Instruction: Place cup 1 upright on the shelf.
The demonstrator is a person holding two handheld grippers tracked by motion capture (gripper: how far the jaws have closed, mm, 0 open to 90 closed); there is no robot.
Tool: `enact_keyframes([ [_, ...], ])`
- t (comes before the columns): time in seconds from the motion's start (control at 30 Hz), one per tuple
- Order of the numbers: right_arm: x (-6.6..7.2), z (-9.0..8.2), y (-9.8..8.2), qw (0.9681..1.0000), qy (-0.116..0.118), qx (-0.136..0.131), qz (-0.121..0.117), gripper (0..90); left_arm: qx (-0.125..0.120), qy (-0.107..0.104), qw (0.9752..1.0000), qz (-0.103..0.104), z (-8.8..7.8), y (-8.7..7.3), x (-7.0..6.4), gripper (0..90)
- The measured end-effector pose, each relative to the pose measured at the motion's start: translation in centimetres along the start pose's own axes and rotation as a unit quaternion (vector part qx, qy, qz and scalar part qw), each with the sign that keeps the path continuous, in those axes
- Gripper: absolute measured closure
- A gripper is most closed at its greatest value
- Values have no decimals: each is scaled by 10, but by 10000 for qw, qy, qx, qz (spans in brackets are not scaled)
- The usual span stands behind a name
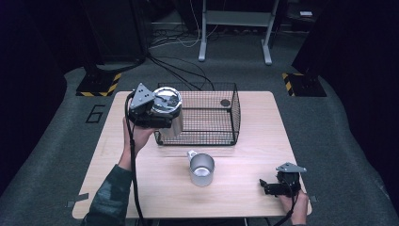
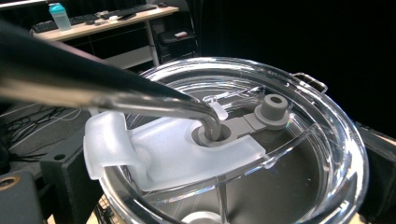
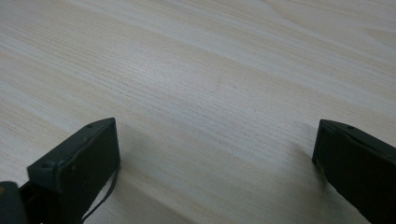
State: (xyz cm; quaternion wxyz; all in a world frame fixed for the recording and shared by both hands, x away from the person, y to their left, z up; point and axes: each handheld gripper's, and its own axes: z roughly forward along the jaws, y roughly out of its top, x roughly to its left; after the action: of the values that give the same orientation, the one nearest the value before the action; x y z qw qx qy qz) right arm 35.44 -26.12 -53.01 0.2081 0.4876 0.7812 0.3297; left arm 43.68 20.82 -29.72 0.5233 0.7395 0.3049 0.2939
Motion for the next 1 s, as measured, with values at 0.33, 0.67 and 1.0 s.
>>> enact_keyframes([
  [0.33,0,0,0,10000,3,-8,22,1,74,72,9999,-61,14,9,12,40],
  [0.67,0,0,0,10000,5,-13,31,1,154,110,9998,-96,30,17,18,40],
  [1.0,0,0,0,10000,8,-9,28,1,316,164,9993,-135,50,21,25,40],
])
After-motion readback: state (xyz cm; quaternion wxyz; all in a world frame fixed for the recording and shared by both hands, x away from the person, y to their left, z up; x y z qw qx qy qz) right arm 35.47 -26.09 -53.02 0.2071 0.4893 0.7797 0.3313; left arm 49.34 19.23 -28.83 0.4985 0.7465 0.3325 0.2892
